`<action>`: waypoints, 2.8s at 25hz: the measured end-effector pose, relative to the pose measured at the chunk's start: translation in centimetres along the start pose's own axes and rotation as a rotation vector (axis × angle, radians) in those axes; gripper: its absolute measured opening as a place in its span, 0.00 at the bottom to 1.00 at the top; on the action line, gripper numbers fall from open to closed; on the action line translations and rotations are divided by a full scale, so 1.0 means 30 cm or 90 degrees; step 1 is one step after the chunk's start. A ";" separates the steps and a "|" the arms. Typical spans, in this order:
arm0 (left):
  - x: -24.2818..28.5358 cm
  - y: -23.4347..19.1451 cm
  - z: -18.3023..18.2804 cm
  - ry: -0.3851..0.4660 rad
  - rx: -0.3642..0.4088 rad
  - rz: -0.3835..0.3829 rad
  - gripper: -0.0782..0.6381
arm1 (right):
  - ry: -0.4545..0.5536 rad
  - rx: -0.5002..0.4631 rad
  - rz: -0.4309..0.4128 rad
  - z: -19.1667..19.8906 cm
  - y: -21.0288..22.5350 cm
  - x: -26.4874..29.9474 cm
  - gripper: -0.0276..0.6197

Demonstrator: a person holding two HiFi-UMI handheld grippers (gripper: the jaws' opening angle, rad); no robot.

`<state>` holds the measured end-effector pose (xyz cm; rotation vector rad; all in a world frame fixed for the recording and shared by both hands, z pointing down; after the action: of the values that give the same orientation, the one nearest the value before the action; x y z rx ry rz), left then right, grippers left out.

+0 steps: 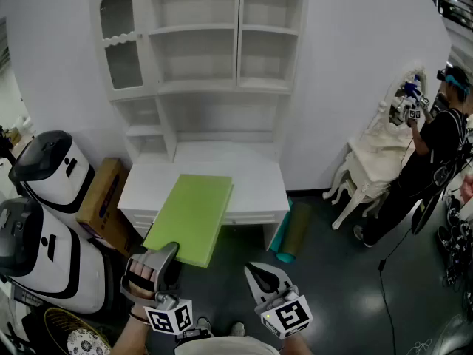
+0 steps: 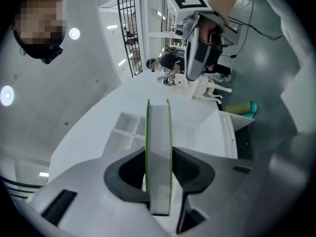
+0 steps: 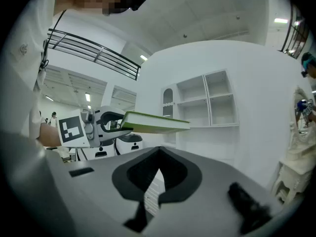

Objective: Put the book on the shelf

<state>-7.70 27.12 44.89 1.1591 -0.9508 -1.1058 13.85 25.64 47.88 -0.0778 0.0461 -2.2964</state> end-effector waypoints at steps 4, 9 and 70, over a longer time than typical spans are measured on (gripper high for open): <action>0.011 -0.007 -0.011 0.003 0.005 0.000 0.32 | -0.001 -0.002 0.005 -0.003 0.008 -0.007 0.06; 0.046 -0.023 -0.008 0.003 0.019 0.010 0.32 | 0.014 0.052 0.007 -0.008 0.035 0.006 0.06; 0.673 -0.607 0.441 -0.019 0.079 0.033 0.32 | -0.039 -0.015 0.091 -0.162 0.168 0.649 0.06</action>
<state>-19.12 3.80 29.41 1.2141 -1.0784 -1.0368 4.34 7.77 43.53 -0.1523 0.0458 -2.1503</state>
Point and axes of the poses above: the fingertips, and each gripper's own axes: x forward along the fingers, y to its right, z out of its underside, the point moved 9 cm from there along -x, backward along the fingers, and after that the axes turned 4 degrees about z, right-handed, at the moved point
